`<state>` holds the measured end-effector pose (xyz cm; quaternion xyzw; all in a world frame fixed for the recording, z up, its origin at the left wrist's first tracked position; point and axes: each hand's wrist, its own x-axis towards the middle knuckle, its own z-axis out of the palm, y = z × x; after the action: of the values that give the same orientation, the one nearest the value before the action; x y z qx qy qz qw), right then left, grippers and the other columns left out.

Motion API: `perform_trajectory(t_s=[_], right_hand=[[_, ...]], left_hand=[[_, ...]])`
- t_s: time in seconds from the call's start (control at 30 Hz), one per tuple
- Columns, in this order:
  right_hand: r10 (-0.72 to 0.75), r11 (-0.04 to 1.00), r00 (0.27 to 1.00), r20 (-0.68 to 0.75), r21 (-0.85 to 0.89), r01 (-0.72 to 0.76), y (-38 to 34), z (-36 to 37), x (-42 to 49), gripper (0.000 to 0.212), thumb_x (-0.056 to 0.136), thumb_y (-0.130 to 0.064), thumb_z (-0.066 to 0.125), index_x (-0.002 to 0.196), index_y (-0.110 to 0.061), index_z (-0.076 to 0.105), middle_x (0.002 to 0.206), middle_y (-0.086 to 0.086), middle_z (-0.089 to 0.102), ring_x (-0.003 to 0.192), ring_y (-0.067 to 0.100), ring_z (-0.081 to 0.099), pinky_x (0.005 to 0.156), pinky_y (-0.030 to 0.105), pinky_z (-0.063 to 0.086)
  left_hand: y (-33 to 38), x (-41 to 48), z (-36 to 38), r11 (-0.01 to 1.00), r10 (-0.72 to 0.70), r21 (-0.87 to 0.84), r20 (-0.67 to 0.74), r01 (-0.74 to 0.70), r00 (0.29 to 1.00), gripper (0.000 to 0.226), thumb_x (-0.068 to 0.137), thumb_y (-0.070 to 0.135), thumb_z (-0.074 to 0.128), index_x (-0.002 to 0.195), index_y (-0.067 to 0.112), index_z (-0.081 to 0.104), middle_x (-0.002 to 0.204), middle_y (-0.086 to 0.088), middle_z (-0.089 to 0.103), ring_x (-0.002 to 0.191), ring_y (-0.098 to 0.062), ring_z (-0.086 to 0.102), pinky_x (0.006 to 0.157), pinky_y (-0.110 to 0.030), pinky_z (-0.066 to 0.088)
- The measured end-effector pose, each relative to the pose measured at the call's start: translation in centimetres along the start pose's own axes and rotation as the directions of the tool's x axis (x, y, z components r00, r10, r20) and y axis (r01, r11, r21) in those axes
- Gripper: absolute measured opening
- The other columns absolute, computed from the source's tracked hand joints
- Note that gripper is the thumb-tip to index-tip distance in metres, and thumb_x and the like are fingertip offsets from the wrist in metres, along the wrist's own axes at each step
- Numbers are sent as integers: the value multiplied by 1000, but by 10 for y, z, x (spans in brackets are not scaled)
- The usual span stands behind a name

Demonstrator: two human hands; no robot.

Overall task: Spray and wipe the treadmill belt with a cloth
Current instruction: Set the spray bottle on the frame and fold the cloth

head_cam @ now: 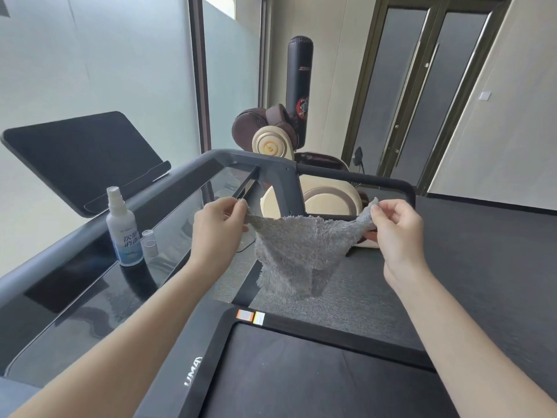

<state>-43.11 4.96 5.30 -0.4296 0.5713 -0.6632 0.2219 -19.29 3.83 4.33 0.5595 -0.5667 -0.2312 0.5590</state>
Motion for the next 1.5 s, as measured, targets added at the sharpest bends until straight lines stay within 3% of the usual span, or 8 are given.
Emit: perform_trajectory(t_s=[0.17,0.27,0.37,0.73,0.9,1.03,1.3,1.5], right_hand=[[-20,1000,996,84,-9,20,-9,0,2,9,89,-13,60,80,-13,61,81,4,64,76,16,58,69,34,52],[-56,998,979,195,-8,58,-19,6,-2,10,87,-12,63,78,-15,63,90,1,66,83,8,59,73,22,46],[-91,995,950,298,59,76,-31,12,-7,10,88,-8,62,79,-12,63,97,8,70,85,9,64,67,10,47],[-137,976,864,485,215,34,-45,20,-16,19,90,-15,60,92,1,69,90,20,71,90,36,67,85,52,49],[-162,968,807,568,251,18,-42,21,-22,19,93,-7,53,90,0,70,90,7,72,90,23,66,91,37,50],[-227,964,771,594,249,92,-38,22,-24,16,83,8,62,86,-7,67,83,-2,72,85,11,67,77,20,51],[-268,950,752,602,296,102,-40,23,-25,12,77,-1,69,85,-6,61,91,14,66,86,20,64,83,35,52],[-277,959,702,656,227,167,-43,20,-21,20,79,0,69,95,-8,61,81,10,62,78,16,61,77,28,51]], left_hand=[[13,4,6,997,3,-76,73,3,997,31,94,20,57,79,-4,71,88,0,65,92,-15,60,85,-34,46],[25,2,9,974,-29,-212,249,83,968,26,95,20,59,80,16,79,83,3,72,72,-5,63,73,-17,46],[32,4,11,948,-6,-296,345,115,938,34,95,19,60,67,24,79,76,7,75,75,-7,69,87,-26,50],[37,2,3,921,65,-379,364,85,929,9,85,7,73,85,16,72,72,6,69,65,-3,61,59,-12,46],[40,0,2,905,67,-409,414,120,908,8,86,7,72,89,12,78,85,-7,75,82,-16,67,86,-32,54],[36,0,6,892,78,-430,446,137,892,8,85,13,74,80,17,78,86,-10,71,86,-24,60,90,-43,46],[33,-3,12,876,142,-455,560,160,816,21,83,35,70,83,15,75,87,-9,68,88,-22,59,93,-44,44],[34,-1,12,870,162,-449,654,206,739,19,87,32,61,75,24,73,78,6,67,79,-10,59,86,-35,41]])
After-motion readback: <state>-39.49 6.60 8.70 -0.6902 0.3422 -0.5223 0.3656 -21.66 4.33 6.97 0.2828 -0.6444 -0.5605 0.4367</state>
